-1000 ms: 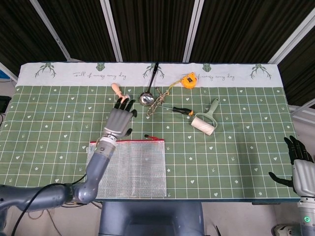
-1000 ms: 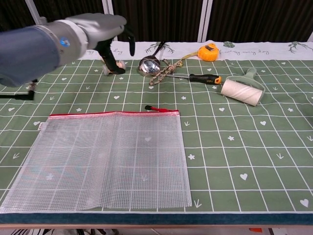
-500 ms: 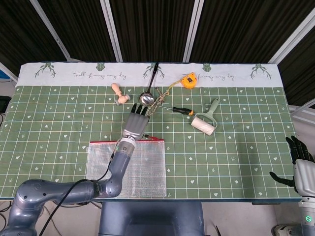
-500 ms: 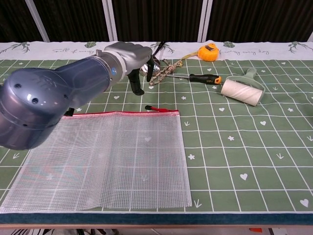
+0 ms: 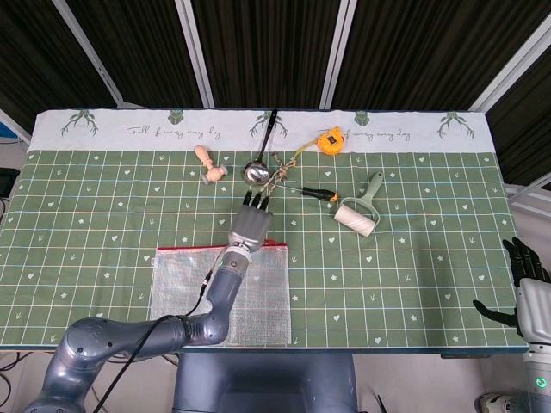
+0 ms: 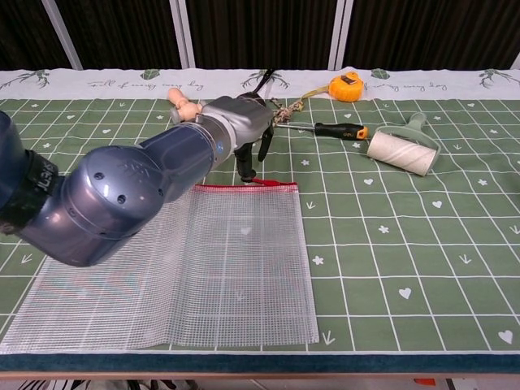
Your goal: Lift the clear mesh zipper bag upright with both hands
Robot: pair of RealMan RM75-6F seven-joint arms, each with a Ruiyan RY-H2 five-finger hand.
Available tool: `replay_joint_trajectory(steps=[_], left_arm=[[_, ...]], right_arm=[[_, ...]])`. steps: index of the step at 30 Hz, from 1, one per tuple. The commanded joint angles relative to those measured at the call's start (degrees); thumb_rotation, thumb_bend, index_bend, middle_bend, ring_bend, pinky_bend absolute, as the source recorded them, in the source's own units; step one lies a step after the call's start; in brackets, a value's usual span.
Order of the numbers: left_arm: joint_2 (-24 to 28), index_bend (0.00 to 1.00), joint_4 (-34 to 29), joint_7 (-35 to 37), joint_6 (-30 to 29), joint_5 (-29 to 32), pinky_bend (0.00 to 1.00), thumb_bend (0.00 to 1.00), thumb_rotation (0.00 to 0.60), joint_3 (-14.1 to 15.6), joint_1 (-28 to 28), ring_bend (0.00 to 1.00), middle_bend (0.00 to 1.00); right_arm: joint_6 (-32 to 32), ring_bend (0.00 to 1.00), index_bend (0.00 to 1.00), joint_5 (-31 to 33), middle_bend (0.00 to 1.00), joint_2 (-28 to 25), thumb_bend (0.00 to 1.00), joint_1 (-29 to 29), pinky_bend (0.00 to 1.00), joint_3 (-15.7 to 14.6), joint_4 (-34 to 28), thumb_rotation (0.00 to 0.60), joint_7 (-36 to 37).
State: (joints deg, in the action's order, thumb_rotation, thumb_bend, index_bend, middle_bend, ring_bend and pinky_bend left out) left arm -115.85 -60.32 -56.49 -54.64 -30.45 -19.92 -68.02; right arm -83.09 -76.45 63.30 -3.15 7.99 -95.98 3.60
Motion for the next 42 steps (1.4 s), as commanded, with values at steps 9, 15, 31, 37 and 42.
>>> replay_joint_trajectory(steps=[9, 15, 31, 37, 42], left_arm=[[-2.4, 0.50, 3.4, 0.4, 1.6, 0.3, 0.00, 0.30, 0.600, 0.4, -0.8, 0.00, 0.12], [-2.8, 0.51, 4.2, 0.7, 1.7, 0.1, 0.00, 0.30, 0.600, 0.6, -0.5, 0.00, 0.12], [-2.9, 0.52, 4.6, 0.5, 2.5, 0.1, 0.00, 0.30, 0.600, 0.8, 0.0, 0.00, 0.12], [-3.2, 0.52, 5.0, 0.7, 2.8, -0.2, 0.00, 0.31, 0.600, 0.7, -0.2, 0.00, 0.13], [-3.4, 0.54, 5.5, 0.7, 3.0, 0.0, 0.00, 0.34, 0.600, 0.8, -0.1, 0.00, 0.13]], right_arm=[[0.2, 0.00, 0.00, 0.3, 0.00, 0.0, 0.16, 0.0, 0.19, 0.1, -0.1, 0.600, 0.1], [0.3, 0.00, 0.00, 0.5, 0.00, -0.1, 0.16, 0.0, 0.19, 0.2, -0.2, 0.600, 0.2], [0.2, 0.00, 0.00, 0.8, 0.00, -0.2, 0.16, 0.1, 0.19, 0.3, -0.6, 0.600, 0.2], [0.3, 0.00, 0.00, 0.8, 0.00, -0.2, 0.16, 0.1, 0.19, 0.3, -0.7, 0.600, 0.3], [0.4, 0.00, 0.00, 1.0, 0.00, -0.3, 0.16, 0.2, 0.19, 0.3, -1.0, 0.600, 0.5]])
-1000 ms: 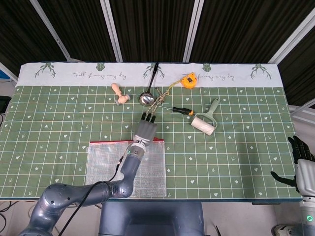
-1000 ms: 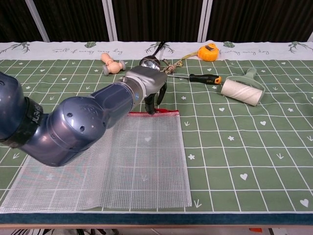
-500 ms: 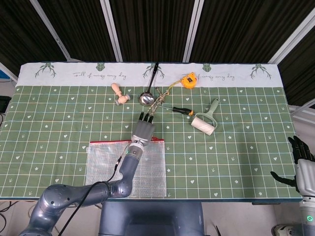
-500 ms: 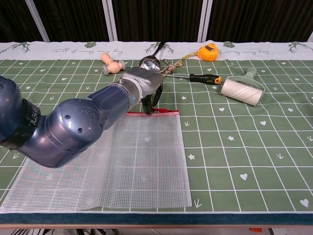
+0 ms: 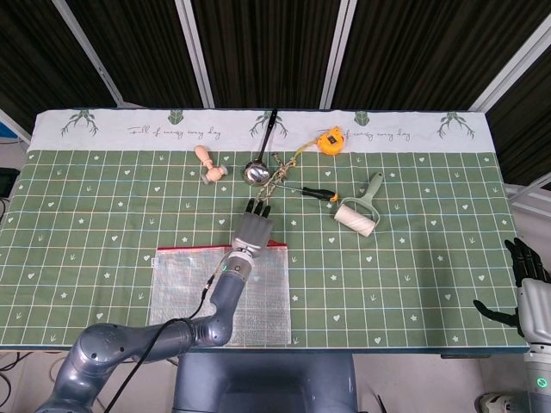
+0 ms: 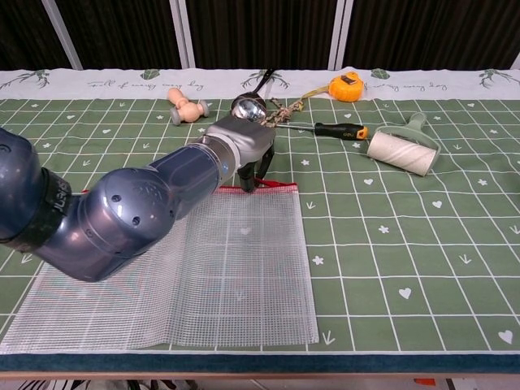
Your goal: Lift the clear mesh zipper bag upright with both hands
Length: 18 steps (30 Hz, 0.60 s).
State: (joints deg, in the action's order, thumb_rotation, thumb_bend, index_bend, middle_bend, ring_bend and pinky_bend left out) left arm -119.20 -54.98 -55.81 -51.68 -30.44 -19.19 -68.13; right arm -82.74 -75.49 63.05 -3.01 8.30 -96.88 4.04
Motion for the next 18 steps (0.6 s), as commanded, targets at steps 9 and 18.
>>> replay_joint_trajectory(steps=[9, 18], left_arm=[[0.5, 0.57, -0.5, 0.8, -0.1, -0.8, 0.00, 0.36, 0.600, -0.3, 0.3, 0.00, 0.15], [2.5, 0.59, -3.5, 2.4, -1.5, -3.1, 0.00, 0.36, 0.600, -2.1, -0.5, 0.00, 0.16]], right_arm=[[0.1, 0.00, 0.00, 0.0, 0.00, -0.1, 0.16, 0.0, 0.19, 0.0, -0.3, 0.600, 0.1], [0.2, 0.00, 0.00, 0.0, 0.00, -0.1, 0.16, 0.0, 0.19, -0.1, -0.4, 0.600, 0.1]])
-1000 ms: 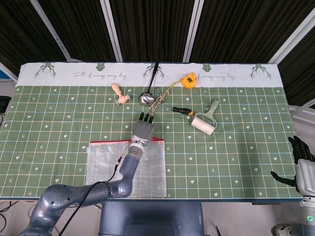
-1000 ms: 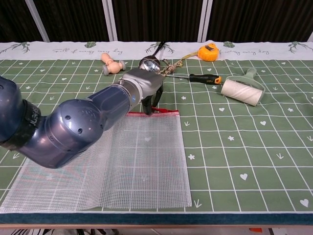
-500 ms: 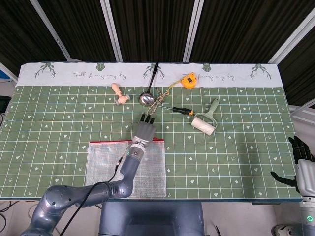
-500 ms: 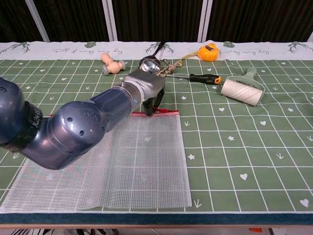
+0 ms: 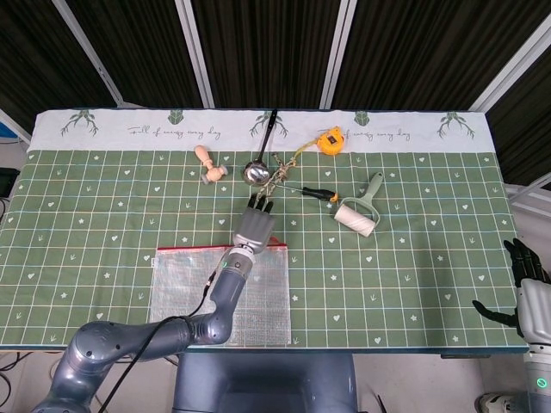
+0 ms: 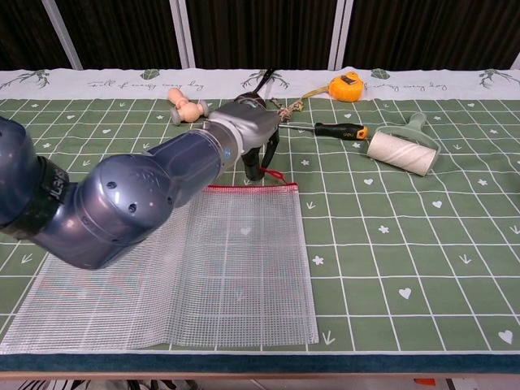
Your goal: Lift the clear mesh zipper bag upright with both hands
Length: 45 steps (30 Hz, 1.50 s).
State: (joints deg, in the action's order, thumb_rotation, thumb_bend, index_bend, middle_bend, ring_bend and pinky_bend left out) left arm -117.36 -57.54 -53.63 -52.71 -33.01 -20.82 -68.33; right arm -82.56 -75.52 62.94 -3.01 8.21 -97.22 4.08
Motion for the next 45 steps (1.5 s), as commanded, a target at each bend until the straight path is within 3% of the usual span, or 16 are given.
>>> replay_joint_trajectory(steps=[1, 14, 20, 26, 35, 45], left_arm=[[1.1, 0.59, -1.6, 0.3, -0.7, -0.8, 0.00, 0.36, 0.600, -0.7, -0.4, 0.00, 0.16], [6.8, 0.59, -9.8, -0.6, -3.5, -1.5, 0.00, 0.38, 0.600, -4.5, -2.3, 0.00, 0.16], [9.7, 0.59, -13.9, -1.4, -4.3, -0.9, 0.00, 0.38, 0.600, -6.6, -3.9, 0.00, 0.16], [12.6, 0.59, -18.0, -1.7, -5.0, -0.2, 0.00, 0.38, 0.600, -8.1, -5.3, 0.00, 0.16], [17.1, 0.59, -24.4, -0.8, -7.0, 0.4, 0.00, 0.38, 0.600, -8.5, -4.6, 0.00, 0.16], [21.0, 0.60, -28.3, 1.4, -7.6, 1.2, 0.00, 0.38, 0.600, -8.1, -4.0, 0.00, 0.16]], right_arm=[[0.1, 0.00, 0.00, 0.1, 0.00, 0.0, 0.16, 0.0, 0.19, 0.0, -0.1, 0.600, 0.1], [0.8, 0.00, 0.00, 0.9, 0.00, -0.3, 0.16, -0.2, 0.19, 0.2, -1.0, 0.600, 0.4], [1.7, 0.00, 0.00, 2.0, 0.00, -1.6, 0.20, -0.8, 0.19, 1.3, -4.7, 0.600, 1.4], [6.7, 0.03, 0.11, 10.1, 0.04, -3.7, 0.25, -3.2, 0.22, 5.2, -13.4, 0.600, 4.7], [12.6, 0.03, 0.20, 22.7, 0.05, -4.0, 0.25, -9.5, 0.22, 11.2, -22.2, 0.600, 2.8], [14.2, 0.04, 0.30, 41.9, 0.08, 1.4, 0.28, -21.4, 0.23, 18.1, -24.3, 0.600, -4.4]])
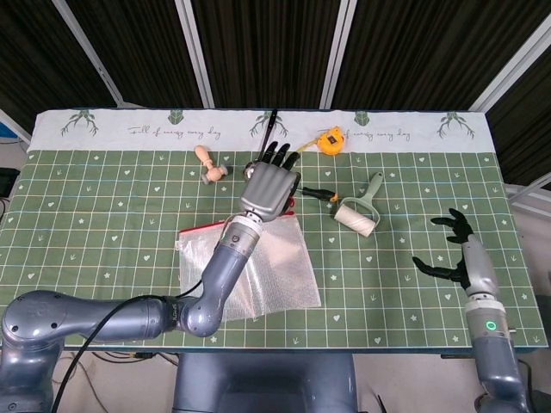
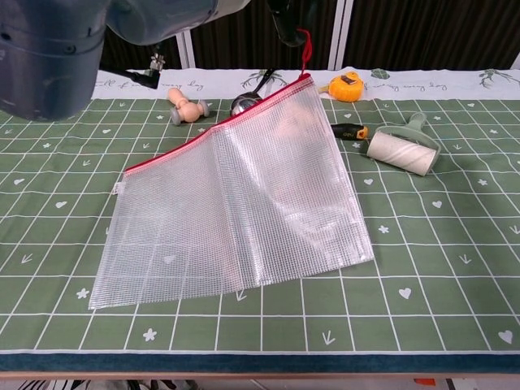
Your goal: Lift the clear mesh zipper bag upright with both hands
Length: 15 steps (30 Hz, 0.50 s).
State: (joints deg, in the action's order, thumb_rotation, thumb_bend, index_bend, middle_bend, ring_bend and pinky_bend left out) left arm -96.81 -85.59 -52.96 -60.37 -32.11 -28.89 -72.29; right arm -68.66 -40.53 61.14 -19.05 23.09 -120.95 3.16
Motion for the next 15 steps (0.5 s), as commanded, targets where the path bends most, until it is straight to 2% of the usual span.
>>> replay_joint_trajectory(steps=[1, 9, 15], left_arm=[[0.6, 0.60, -0.2, 1.1, 0.1, 0.3, 0.00, 0.38, 0.600, -0.1, -0.1, 0.00, 0.16], [2.0, 0.60, -0.3, 3.5, 0.8, 0.6, 0.00, 0.38, 0.600, 0.3, -0.6, 0.00, 0.16], [3.7, 0.60, -1.2, 5.0, 1.0, 0.1, 0.00, 0.38, 0.600, 0.6, -0.4, 0.00, 0.16]], right_arm=[[0.0, 0.04, 0.31, 8.3, 0.08, 3.9, 0.29, -6.3, 0.23, 3.6, -0.4, 0.600, -4.1], [-3.2, 0.04, 0.34, 19.5, 0.08, 11.4, 0.30, -14.5, 0.23, 7.5, 2.7, 0.600, -7.6], [-4.9, 0.04, 0.36, 23.0, 0.08, 16.1, 0.30, -19.1, 0.23, 8.9, 4.9, 0.600, -9.4]])
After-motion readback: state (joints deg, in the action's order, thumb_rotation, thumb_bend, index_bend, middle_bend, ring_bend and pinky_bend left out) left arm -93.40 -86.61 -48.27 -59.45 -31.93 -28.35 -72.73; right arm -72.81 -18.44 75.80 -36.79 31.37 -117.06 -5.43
